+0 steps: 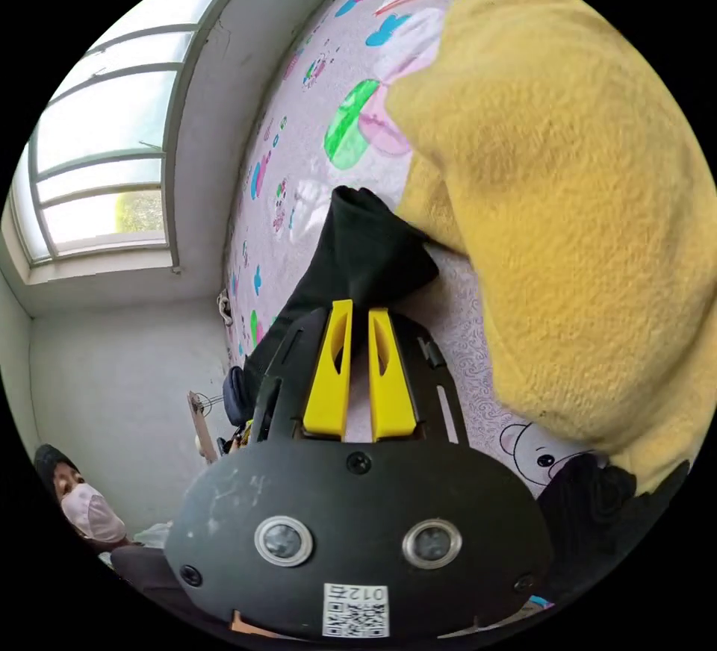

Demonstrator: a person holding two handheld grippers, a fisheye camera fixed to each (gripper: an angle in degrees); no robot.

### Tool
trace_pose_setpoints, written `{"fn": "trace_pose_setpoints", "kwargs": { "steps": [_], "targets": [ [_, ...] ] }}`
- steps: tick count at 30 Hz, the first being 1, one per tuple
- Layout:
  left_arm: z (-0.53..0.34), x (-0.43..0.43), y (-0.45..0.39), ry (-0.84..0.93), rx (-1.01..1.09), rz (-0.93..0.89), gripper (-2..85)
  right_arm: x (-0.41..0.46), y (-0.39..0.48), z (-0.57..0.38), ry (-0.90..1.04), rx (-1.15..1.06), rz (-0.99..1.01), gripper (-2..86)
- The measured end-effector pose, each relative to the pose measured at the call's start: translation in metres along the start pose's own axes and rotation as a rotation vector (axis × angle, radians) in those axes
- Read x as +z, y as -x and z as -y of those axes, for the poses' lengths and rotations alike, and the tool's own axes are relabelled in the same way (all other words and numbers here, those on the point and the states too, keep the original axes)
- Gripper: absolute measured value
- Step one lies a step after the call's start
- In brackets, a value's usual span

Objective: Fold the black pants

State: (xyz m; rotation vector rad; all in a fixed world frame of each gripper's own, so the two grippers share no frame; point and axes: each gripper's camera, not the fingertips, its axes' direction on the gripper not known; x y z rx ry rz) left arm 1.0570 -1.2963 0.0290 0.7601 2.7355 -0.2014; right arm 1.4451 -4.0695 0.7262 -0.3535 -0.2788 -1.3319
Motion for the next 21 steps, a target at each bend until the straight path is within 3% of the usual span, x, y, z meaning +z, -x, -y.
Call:
{"fn": "trace_pose_setpoints", "kwargs": {
  "steps": [4, 6, 10, 12, 17, 21],
  "targets": [
    [-0.019, -0.004, -0.028, -0.064, 0.042, 0.039, 4.4, 0.0, 0.038, -0.007, -0.042, 0.01, 0.093, 6.1],
    [-0.035, -0.024, -0.044, -0.121, 0.064, 0.02, 4.3, -0.021, 0.091, -0.007, -0.074, -0.074, -0.01, 6.4],
    [-0.084, -0.082, -0.065, -0.414, 0.072, 0.023, 3.8, -0.045, 0.295, -0.02, -0.261, -0.491, -0.505, 7.8],
    [-0.11, -0.094, -0.113, -0.505, 0.24, 0.092, 3.7, -0.026, 0.373, -0.021, -0.34, -0.591, -0.627, 9.4],
    [-0.142, -0.028, -0.27, -0.3, 0.692, -0.036, 3.2, 0.079, 0.526, 0.01, -0.143, -0.714, -0.564, 9.4],
    [-0.188, 0.049, -0.421, -0.105, 1.044, -0.09, 2.7, 0.124, 0.572, 0.028, -0.123, -0.714, -0.654, 9.9]
  ]
}}
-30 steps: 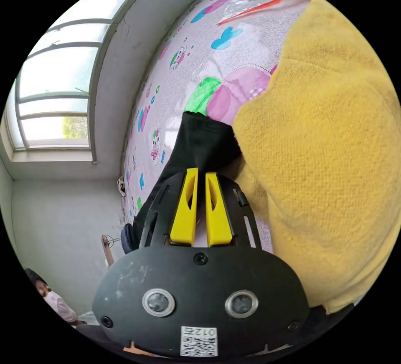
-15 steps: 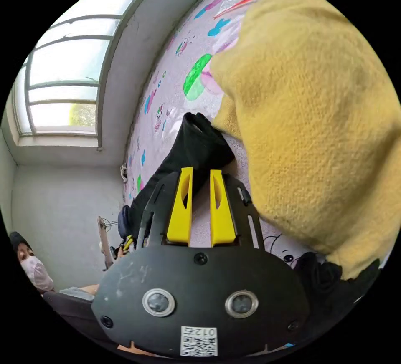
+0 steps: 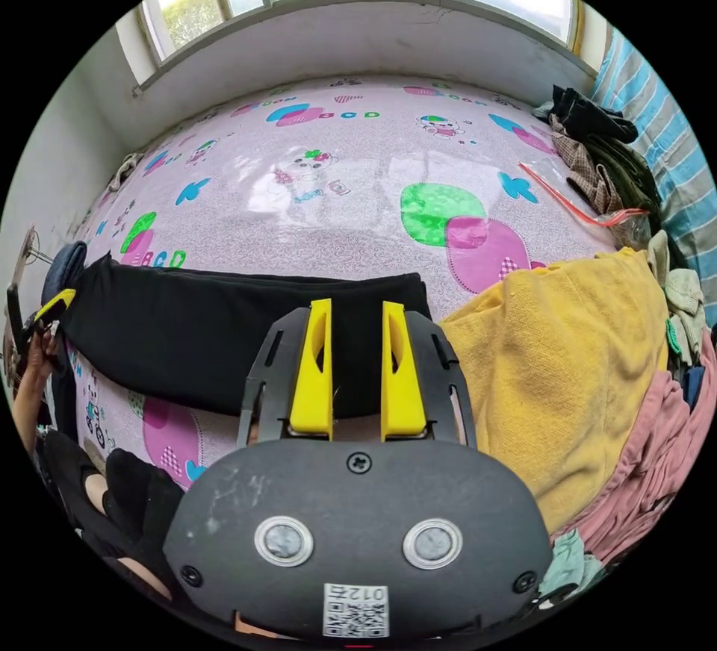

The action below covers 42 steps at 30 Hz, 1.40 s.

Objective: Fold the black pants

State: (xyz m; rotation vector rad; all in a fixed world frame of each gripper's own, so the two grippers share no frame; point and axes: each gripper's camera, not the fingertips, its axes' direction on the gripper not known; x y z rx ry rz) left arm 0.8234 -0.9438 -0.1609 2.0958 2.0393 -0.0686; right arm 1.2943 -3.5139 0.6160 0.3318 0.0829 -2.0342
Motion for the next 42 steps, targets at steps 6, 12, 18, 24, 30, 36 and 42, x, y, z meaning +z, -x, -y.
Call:
{"fn": "trace_pose_setpoints", "kwargs": {
  "steps": [6, 12, 18, 24, 30, 36, 42],
  "targets": [
    [0.081, 0.109, -0.107, 0.22, 0.204, 0.11, 2.1, -0.002, 0.028, 0.06, -0.027, 0.081, 0.074, 10.0],
    [0.115, 0.125, -0.118, 0.216, 0.121, 0.126, 1.3, -0.031, 0.066, 0.083, -0.133, 0.094, 0.069, 7.9],
    [0.11, 0.103, -0.118, 0.192, 0.136, 0.039, 0.8, -0.057, 0.116, 0.134, -0.148, 0.114, 0.087, 7.8],
    [0.073, 0.023, -0.09, -0.016, -0.001, 0.2, 0.8, -0.132, 0.224, 0.207, -0.215, -0.026, 0.156, 8.7],
    [0.059, -0.006, -0.031, -0.039, -0.227, 0.288, 0.7, -0.154, 0.462, 0.306, -0.262, -0.448, 0.276, 10.2],
    [0.029, 0.024, -0.005, -0.03, -0.385, 0.326, 0.6, -0.049, 0.632, 0.337, 0.001, -0.817, 0.31, 13.6],
    [0.034, 0.012, -0.001, 0.0, -0.307, 0.252, 0.7, -0.064, 0.671, 0.352, -0.037, -0.835, 0.304, 13.6]
  ]
}}
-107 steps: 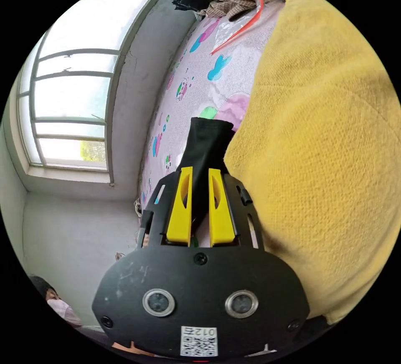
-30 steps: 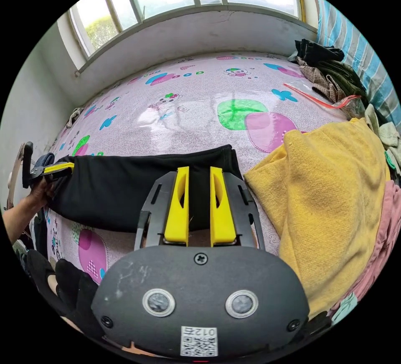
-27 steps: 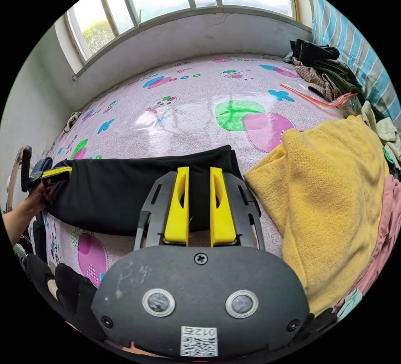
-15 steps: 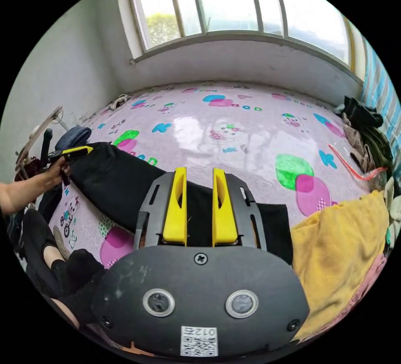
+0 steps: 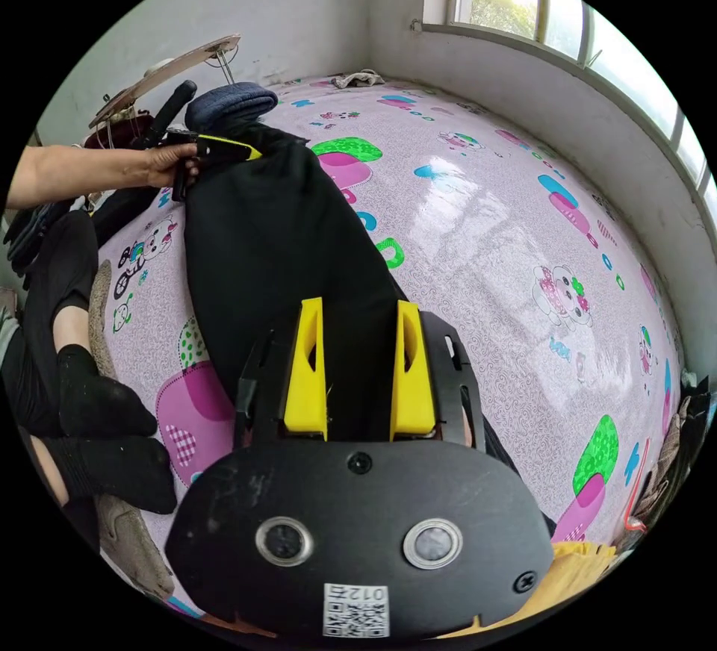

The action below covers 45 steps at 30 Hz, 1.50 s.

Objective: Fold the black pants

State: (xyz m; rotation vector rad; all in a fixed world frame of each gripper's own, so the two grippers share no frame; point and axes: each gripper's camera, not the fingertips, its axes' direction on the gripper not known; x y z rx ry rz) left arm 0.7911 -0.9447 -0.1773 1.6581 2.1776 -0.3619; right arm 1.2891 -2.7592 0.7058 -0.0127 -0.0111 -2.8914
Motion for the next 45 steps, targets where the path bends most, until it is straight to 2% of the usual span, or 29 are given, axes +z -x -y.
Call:
{"fn": "trace_pose_setpoints", "kwargs": {
  "steps": [2, 8, 10, 11, 14, 19, 22, 25, 27, 30, 33, 35, 37, 40, 45],
  "targets": [
    [0.011, -0.013, 0.0, 0.04, -0.018, 0.012, 0.6, -0.001, 0.003, 0.012, -0.001, -0.003, -0.006, 13.6],
    [0.053, -0.04, 0.014, -0.003, -0.026, 0.061, 0.4, -0.006, -0.002, 0.031, 0.006, 0.003, 0.006, 13.6],
    [0.054, -0.029, 0.02, 0.044, -0.013, 0.2, 0.2, -0.009, -0.005, 0.032, 0.006, 0.003, 0.007, 13.6],
    [0.049, -0.015, 0.026, 0.098, 0.011, 0.333, 0.0, -0.011, -0.006, 0.032, 0.005, 0.002, 0.004, 13.6],
    [0.034, -0.011, 0.036, 0.045, 0.016, 0.277, -0.1, -0.017, -0.011, 0.029, 0.004, 0.001, 0.003, 13.6],
    [0.038, -0.01, 0.014, 0.048, 0.079, 0.388, -0.2, -0.027, -0.03, 0.016, 0.012, 0.017, 0.006, 13.7],
    [0.039, -0.018, 0.017, 0.04, 0.064, 0.356, -0.1, -0.035, -0.041, 0.001, 0.011, 0.012, 0.004, 13.7],
    [0.044, -0.036, 0.031, 0.048, -0.006, 0.216, 0.0, -0.045, -0.057, -0.019, 0.012, 0.007, 0.018, 13.6],
    [0.052, -0.056, 0.029, 0.077, -0.034, 0.053, 0.2, -0.051, -0.069, -0.034, 0.009, 0.012, 0.026, 13.6],
    [0.04, -0.083, -0.005, -0.052, 0.019, -0.075, 0.3, -0.062, -0.09, -0.062, 0.008, 0.017, 0.029, 13.7],
    [0.024, -0.072, -0.039, -0.045, 0.012, 0.022, 0.1, -0.073, -0.113, -0.095, 0.008, 0.022, 0.027, 13.7],
    [0.017, -0.045, -0.05, 0.059, 0.0, 0.076, 0.0, -0.082, -0.133, -0.125, 0.007, 0.02, 0.026, 13.7],
    [0.004, -0.045, -0.056, -0.053, 0.0, 0.105, 0.0, -0.09, -0.149, -0.15, 0.004, 0.024, 0.026, 13.6],
    [0.008, -0.043, -0.066, -0.02, 0.007, 0.146, -0.1, -0.105, -0.185, -0.197, -0.003, 0.042, 0.042, 13.3],
    [0.012, -0.054, -0.078, -0.005, 0.036, 0.139, 0.1, -0.166, -0.269, -0.296, -0.041, 0.238, 0.149, 10.1]
  ]
}}
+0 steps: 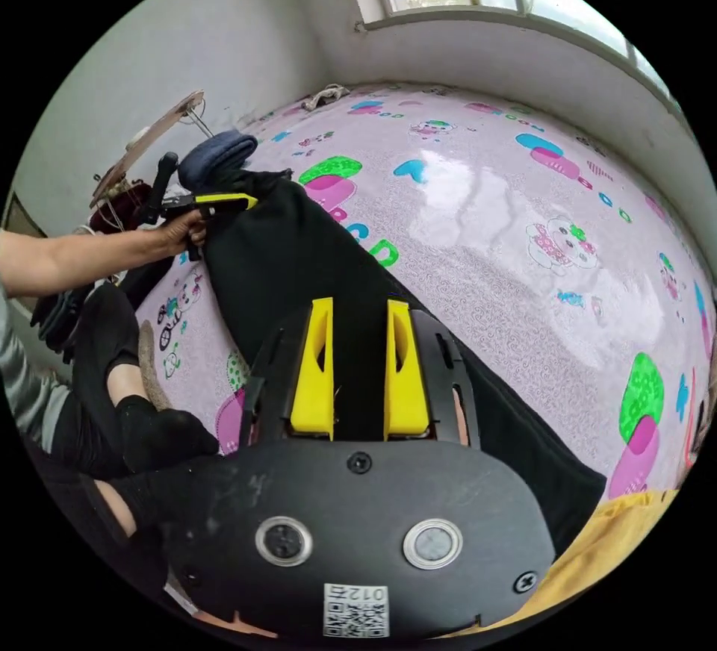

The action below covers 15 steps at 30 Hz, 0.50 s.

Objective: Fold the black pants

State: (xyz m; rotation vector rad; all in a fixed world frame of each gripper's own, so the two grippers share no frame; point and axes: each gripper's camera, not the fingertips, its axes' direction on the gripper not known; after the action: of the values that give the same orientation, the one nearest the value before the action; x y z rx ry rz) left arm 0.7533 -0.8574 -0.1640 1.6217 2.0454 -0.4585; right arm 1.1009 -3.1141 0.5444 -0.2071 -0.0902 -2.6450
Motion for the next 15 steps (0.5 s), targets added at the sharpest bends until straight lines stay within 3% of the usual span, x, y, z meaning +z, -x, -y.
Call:
{"fn": "trace_pose_setpoints", "kwargs": {
  "steps": [3, 8, 11, 15],
  "targets": [
    [0.006, -0.028, -0.03, -0.024, 0.1, -0.045, 0.4, -0.099, -0.077, -0.121, -0.192, 0.238, 0.14, 9.0],
    [-0.008, -0.079, -0.121, -0.126, 0.35, -0.252, 1.7, -0.25, -0.219, -0.462, -0.468, 0.909, 0.002, 8.2],
    [-0.028, -0.086, -0.187, -0.083, 0.509, -0.351, 2.8, -0.286, -0.27, -0.598, -0.547, 1.136, -0.03, 8.7],
    [-0.048, -0.081, -0.26, -0.046, 0.648, -0.293, 3.7, -0.276, -0.34, -0.696, -0.6, 1.334, 0.099, 10.6]
  ]
}}
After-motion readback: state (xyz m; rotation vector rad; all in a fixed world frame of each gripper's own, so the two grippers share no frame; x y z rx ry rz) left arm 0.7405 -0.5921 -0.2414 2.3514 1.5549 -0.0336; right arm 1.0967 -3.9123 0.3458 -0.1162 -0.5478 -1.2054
